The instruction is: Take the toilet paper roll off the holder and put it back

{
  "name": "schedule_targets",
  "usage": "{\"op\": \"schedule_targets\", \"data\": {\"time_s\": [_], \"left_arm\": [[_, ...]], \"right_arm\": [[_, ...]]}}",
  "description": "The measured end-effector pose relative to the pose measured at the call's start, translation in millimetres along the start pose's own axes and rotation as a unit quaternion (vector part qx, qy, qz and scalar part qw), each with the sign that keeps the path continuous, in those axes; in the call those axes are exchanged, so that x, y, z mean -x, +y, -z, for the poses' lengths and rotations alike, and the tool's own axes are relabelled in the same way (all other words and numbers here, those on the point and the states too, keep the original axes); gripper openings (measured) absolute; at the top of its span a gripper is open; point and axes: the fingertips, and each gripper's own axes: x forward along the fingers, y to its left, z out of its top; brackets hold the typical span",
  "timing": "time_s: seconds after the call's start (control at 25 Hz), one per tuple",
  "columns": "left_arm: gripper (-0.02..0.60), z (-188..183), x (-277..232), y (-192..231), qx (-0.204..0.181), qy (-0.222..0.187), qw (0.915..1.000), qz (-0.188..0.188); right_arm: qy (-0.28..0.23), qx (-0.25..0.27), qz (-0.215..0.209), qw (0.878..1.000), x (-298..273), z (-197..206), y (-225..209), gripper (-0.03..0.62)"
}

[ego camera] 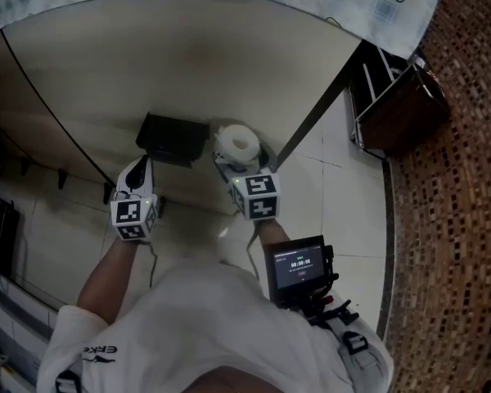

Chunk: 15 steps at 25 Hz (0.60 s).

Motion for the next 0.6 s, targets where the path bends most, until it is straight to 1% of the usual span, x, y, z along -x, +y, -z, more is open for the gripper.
{"op": "schedule_targets", "data": {"time_s": [0.12, 0.32, 0.52, 0.6], "left_arm": [[0.002, 14.5, -4.5, 6.4, 0.007, 0.015, 0.9999, -0.003], [0.002, 37.4, -12.6, 14.7, 0.008, 0.042, 0.9991, -0.004], [0.002, 64.5, -18.5, 19.3, -0.008, 0.080, 0.9968, 0.004], [0.003, 78.7, -21.6, 19.6, -0.008, 0.094, 0.9954, 0.012]], "right_arm": [[0.009, -0.010, 0.004, 1.000, -1.4, 9.6, -2.2, 0.468], [0.023, -0.023, 0.009, 0.999, -5.5, 23.1, -4.5, 0.468], [0.044, -0.040, 0.012, 0.998, -7.4, 40.6, -5.5, 0.468], [0.052, -0.046, 0.013, 0.998, -8.6, 47.3, -7.0, 0.468]]}}
